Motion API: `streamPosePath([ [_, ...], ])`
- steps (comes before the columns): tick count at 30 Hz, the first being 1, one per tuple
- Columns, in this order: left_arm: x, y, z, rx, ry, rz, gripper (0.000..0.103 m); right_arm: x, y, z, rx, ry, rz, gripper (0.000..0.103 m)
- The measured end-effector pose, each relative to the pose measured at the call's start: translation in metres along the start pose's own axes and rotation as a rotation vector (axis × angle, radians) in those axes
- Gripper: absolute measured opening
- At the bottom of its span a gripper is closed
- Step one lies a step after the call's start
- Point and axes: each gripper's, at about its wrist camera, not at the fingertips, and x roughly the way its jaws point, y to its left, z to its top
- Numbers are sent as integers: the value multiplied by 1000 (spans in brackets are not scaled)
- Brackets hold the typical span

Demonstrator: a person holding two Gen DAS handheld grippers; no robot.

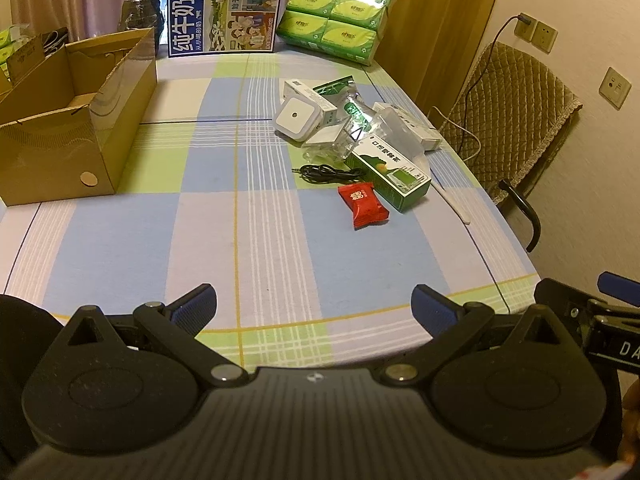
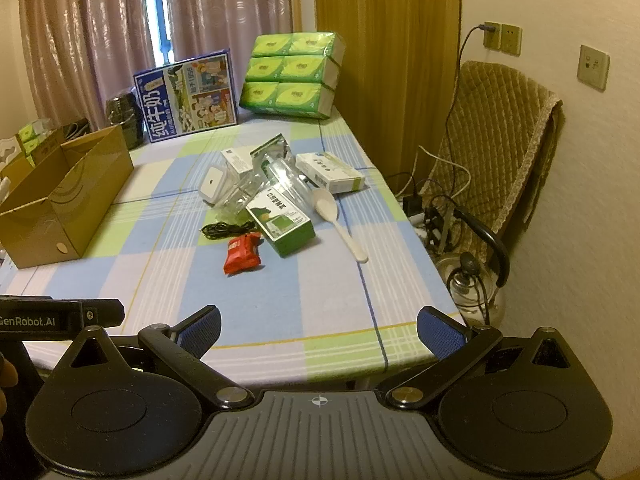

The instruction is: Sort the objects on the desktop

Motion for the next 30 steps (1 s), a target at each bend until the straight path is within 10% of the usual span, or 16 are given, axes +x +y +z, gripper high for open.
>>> streamPosePath([
  [30,0,2,1,-5,6,1,102,1,-4,4,-19,-13,4,101],
])
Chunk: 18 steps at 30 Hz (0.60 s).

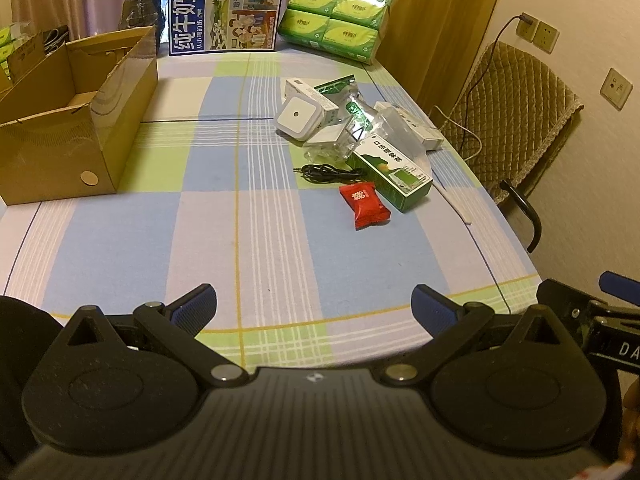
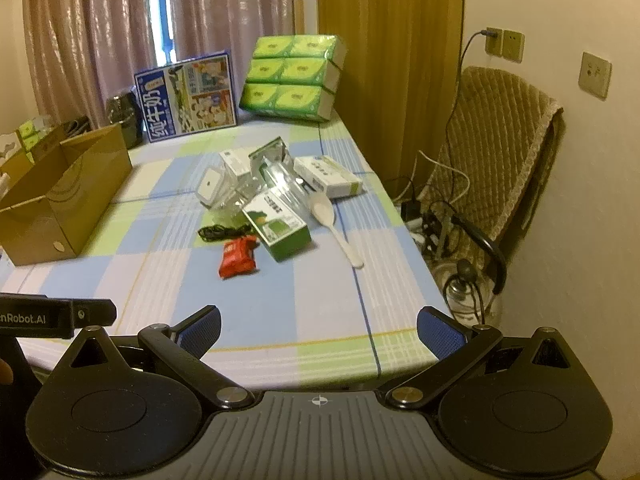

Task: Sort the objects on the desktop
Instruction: 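Move both tools toward the red candy packet and white spoon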

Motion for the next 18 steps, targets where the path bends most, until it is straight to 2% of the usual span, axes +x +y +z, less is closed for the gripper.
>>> streamPosePath([
  [4,-1,0,3,-10,-7,-18,102,-3,-4,12,-11,-20,4,101],
  [11,0,-1,13,4,-41,-3,102,-4,-11,44,-40,-69,15,101],
  [18,17,-2,30,2,-69,1,102,21,-31,65,-62,-82,21,101],
])
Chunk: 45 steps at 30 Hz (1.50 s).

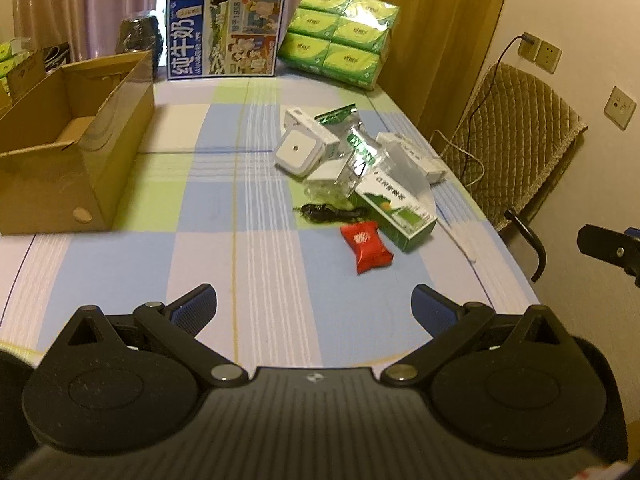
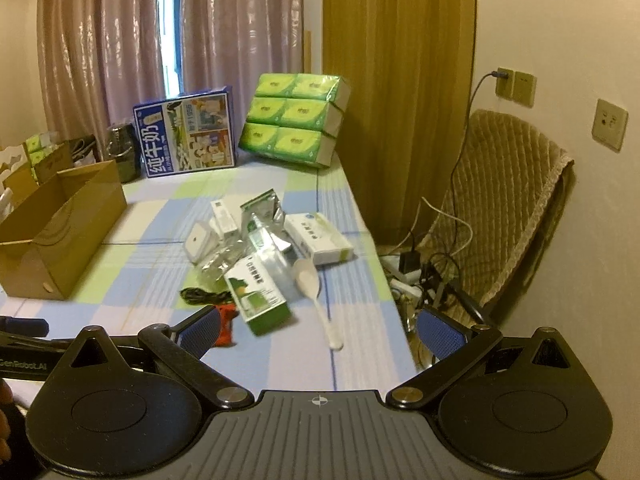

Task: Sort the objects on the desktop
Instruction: 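Move both tools toward the red candy packet and white spoon, then grasp the red candy packet with the left tool while the right tool grasps the white spoon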

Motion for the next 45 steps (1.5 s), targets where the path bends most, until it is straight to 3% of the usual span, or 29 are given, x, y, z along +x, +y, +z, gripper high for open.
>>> streamPosePath([
  [15,82,-25,21,70,66,15,102,100,-39,7,-37,92,99,100],
  [17,96,-28,23,81,72,7,97,115,-41,5,-42,114,114,87],
  [23,133,-34,30,64,95,-41,90,154,-46,-3,-56,156,133,71],
  [31,174,-37,32,70,141,-78,74,188,-47,-5,-85,171,139,66],
  [36,186,-39,28,88,139,-92,73,205,-41,-7,-127,178,145,61],
  [39,188,-41,28,119,122,-86,57,217,-37,-6,-137,177,159,53],
  [41,188,-42,30,138,114,-67,39,224,-34,-5,-145,169,162,52],
  [45,190,-36,31,134,108,-67,33,239,-28,-2,-165,158,181,52],
])
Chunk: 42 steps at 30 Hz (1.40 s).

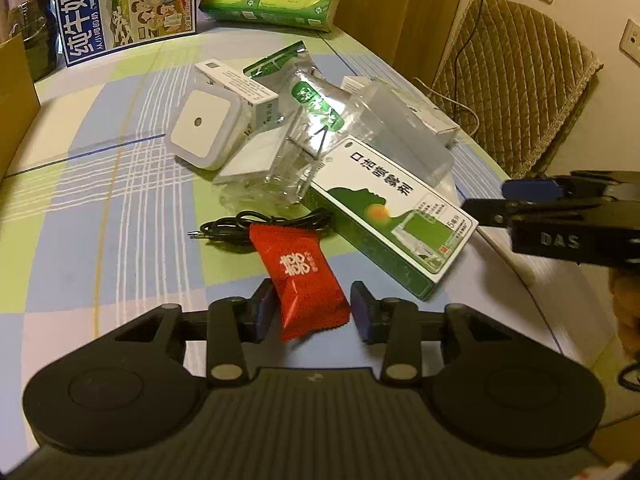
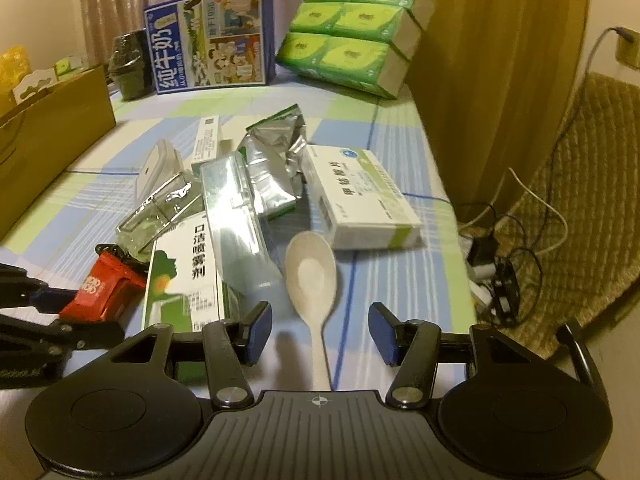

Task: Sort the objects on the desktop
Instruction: 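Grasp the red candy packet with the left tool while the right tool grasps the white spoon, then carry the red packet with the left tool while the right tool carries the spoon to the cardboard box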

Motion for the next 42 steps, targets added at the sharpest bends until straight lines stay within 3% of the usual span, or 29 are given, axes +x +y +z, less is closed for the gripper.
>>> streamPosePath([
  [5,0,4,-1,13,-16,6,34,20,-2,7,4,5,14,52],
  [8,-1,6,-3,2,-32,17,46,30,-2,10,2,12,19,50],
  [12,-1,12,-3,-19,-50,13,50,36,-1,11,-12,4,25,49],
  [19,1,15,-4,-10,-61,28,51,33,3,9,-25,-3,19,30],
  [21,1,15,-4,-5,-63,34,51,30,3,7,-15,-3,11,30],
  [25,0,16,-5,-6,-63,38,49,21,-1,0,24,-1,-3,30],
  [32,-3,7,-10,58,-50,39,29,2,-4,-12,91,7,-28,29],
  [42,-23,11,-17,74,-33,41,23,-34,2,-14,144,-25,-35,29],
])
